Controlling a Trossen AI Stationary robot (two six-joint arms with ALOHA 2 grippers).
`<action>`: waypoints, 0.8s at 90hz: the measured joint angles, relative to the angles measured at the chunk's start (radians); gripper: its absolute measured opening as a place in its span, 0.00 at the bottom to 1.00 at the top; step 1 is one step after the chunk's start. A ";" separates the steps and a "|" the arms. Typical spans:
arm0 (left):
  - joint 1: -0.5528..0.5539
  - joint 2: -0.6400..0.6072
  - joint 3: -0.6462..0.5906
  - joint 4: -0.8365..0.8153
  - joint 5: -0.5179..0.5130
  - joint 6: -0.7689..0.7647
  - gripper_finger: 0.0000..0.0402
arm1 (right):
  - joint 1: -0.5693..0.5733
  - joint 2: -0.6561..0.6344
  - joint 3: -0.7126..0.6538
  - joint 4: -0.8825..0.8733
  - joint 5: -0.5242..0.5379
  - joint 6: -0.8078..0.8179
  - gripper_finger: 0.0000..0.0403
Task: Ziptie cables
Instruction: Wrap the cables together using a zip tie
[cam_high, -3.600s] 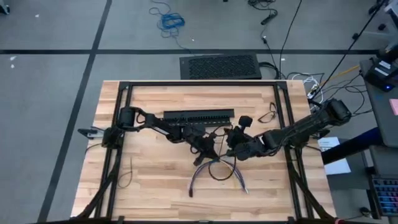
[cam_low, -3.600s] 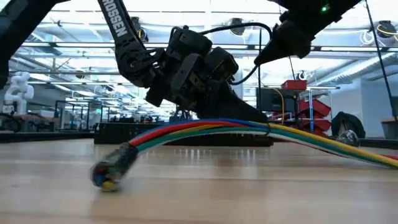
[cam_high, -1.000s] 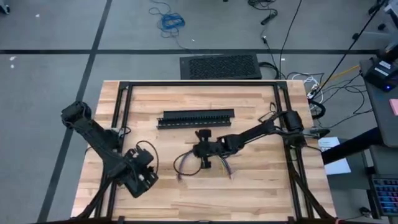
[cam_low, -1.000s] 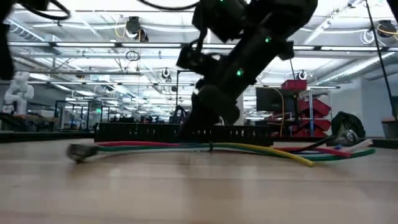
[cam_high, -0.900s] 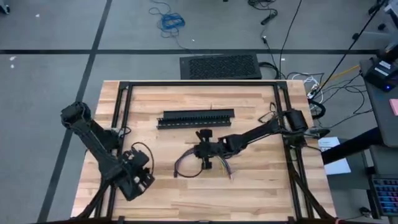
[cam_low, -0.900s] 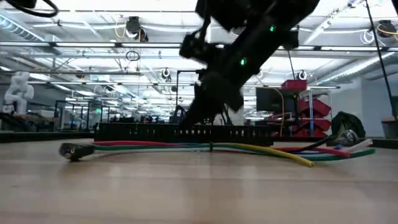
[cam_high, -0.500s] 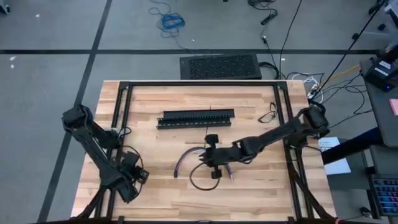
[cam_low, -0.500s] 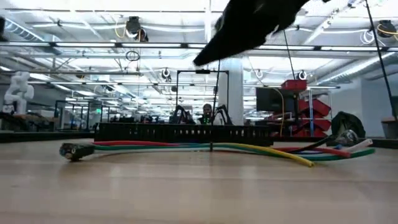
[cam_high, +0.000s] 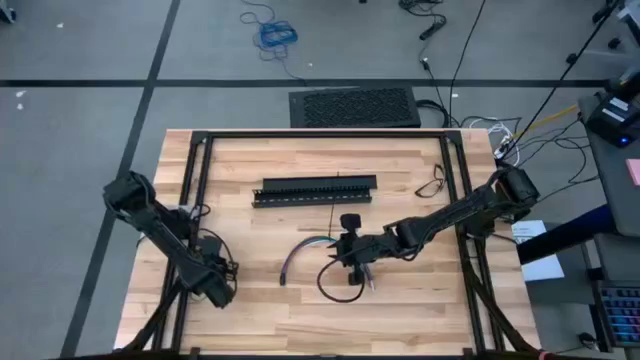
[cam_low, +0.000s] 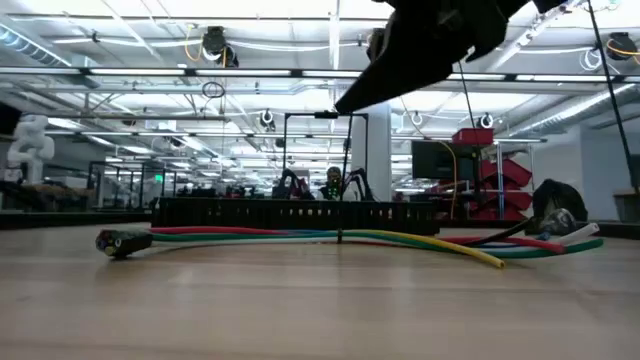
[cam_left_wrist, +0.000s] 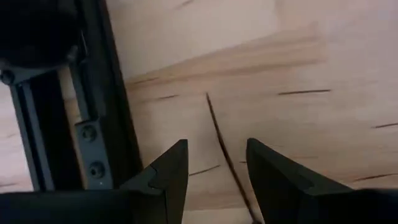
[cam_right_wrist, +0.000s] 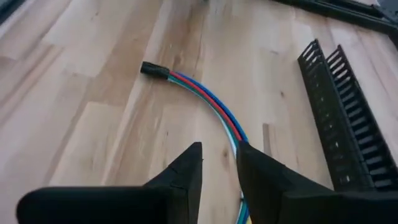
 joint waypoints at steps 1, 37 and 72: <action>-0.001 0.000 -0.002 0.003 0.001 -0.002 0.40 | -0.001 0.000 -0.001 0.000 0.000 0.000 0.23; -0.003 0.000 -0.017 0.068 -0.037 -0.001 0.18 | -0.006 0.000 -0.008 0.001 0.000 0.002 0.23; -0.004 0.010 0.038 0.065 -0.171 0.043 0.00 | -0.006 0.000 -0.008 0.001 0.000 0.024 0.17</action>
